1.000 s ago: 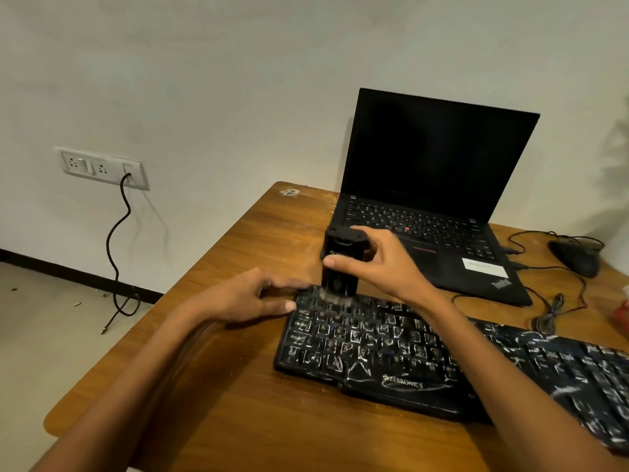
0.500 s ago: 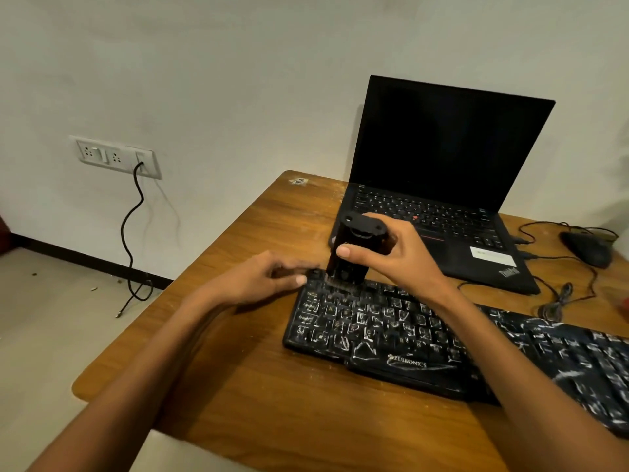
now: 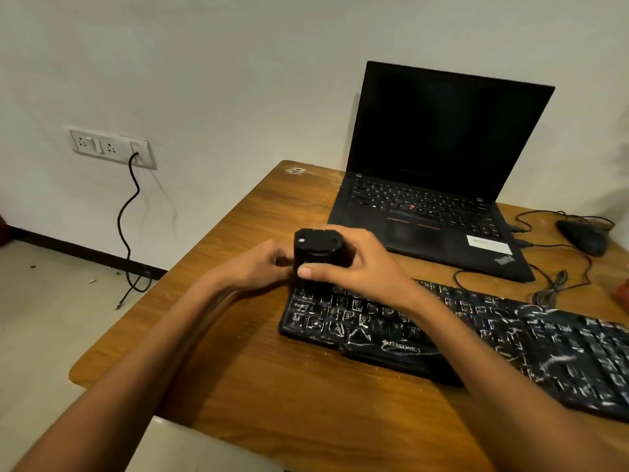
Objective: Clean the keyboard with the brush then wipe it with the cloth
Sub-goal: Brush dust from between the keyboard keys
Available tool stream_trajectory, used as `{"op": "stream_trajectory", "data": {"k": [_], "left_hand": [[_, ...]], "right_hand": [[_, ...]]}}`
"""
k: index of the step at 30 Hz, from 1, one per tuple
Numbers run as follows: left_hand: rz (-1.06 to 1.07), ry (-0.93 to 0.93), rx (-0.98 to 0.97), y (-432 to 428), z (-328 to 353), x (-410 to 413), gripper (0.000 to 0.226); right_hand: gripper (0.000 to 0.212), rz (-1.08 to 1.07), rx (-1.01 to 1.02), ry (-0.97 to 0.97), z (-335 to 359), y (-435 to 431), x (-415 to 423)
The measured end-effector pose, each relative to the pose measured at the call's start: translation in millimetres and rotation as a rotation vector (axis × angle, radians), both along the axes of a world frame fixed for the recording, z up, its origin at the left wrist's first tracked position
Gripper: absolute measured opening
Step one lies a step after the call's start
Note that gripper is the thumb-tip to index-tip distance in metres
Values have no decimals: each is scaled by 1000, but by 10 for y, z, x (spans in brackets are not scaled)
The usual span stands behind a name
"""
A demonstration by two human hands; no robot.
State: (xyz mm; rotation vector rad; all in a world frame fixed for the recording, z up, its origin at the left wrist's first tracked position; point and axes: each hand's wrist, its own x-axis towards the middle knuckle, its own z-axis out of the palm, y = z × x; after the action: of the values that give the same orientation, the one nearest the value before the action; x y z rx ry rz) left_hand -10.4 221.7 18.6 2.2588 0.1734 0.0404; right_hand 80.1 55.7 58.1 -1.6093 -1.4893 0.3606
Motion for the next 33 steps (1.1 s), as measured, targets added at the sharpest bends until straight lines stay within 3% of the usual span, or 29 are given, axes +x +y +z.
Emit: {"op": "stream_trajectory", "data": {"k": [4,10,16,20,23,28,31,33], "left_hand": [[-68,-27,-41,-22,30,-16,32],[23,-25,-2,-10,-11,-9,15],[-67,-21,15,5,-11,-3,29],[-48,-44,14,1,-36,-20,30],[-47,-24,21,-25,-14,-30,28],[30,-126,219,-118,-4,-103,35],[10,-150,159,-101,-56,-217,31],[-6,-131,153,-63,-92,-251,30]], "right_hand": [[20,-59,-86,-70,110,-163,225],[22,-11,-2,-10,32,99,-12],[41,-98,-39,-13,92,-190,275],[32,-87,31,13,19,-65,121],[42,-142,0,25,-7,-206,195],[34,-217,64,118,88,-561,377],[29,-192,107,215,46,-458,300],[21,-186,29,145,0,-331,255]]}}
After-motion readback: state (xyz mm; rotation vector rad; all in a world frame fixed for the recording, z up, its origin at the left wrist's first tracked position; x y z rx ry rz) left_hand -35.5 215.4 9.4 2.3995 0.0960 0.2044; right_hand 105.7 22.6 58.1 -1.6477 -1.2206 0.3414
